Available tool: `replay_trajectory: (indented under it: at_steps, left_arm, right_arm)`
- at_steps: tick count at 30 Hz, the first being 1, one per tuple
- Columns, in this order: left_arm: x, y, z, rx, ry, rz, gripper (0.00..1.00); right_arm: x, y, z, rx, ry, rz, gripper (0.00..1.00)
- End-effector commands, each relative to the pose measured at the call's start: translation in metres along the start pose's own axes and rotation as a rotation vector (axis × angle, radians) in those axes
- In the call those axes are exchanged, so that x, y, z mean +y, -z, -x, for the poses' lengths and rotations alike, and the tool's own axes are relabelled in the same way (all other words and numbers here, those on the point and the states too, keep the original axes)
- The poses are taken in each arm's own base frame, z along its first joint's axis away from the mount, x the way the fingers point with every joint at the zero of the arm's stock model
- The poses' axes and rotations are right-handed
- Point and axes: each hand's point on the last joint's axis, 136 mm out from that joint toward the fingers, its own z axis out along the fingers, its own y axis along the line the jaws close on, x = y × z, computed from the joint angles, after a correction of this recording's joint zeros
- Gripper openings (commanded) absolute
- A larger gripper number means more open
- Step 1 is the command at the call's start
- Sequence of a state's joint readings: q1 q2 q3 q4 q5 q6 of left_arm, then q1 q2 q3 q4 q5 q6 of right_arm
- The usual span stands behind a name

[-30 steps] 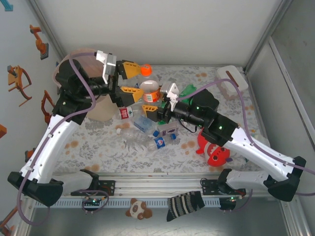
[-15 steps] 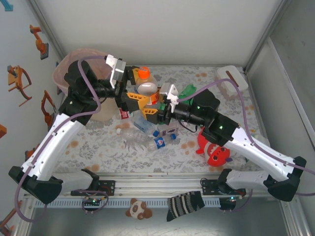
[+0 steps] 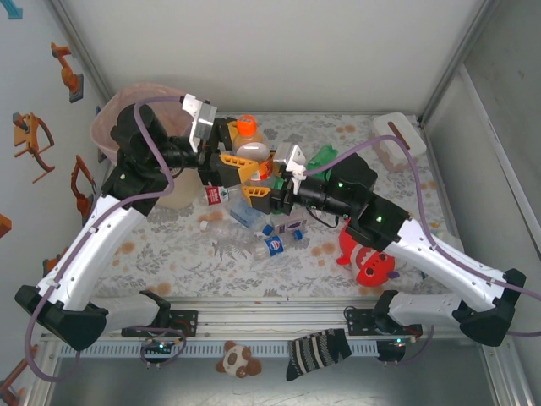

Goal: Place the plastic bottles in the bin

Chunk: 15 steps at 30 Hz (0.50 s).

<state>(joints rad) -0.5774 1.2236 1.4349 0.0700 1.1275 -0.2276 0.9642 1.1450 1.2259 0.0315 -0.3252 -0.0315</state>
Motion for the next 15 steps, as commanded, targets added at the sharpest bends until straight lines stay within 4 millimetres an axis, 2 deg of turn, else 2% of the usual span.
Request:
replay_trajectory:
  at_steps: [1,8,12,15]
  left_arm:
    - [-0.0118,0.0007,0.0132,-0.019,-0.065,-0.030,0.60]
    - [-0.0122,0.0013,0.0141,-0.021,-0.072,-0.024,0.54]
    - [-0.0103,0.0026,0.0131,-0.016,-0.079,-0.002,0.53]
    - [-0.0066,0.0041,0.0115,-0.006,-0.088,0.033,0.53]
  right_arm:
    - [-0.0020,0.0040,0.0202,-0.048,0.040,-0.011,0.56]
    - [-0.0036,0.0049,0.0165,-0.035,0.040,-0.022,0.59]
    - [-0.0035,0.0075,0.0146,-0.024,0.037,-0.027,0.76]
    - [-0.0034,0.0111,0.0119,-0.013,0.031,-0.034,0.83]
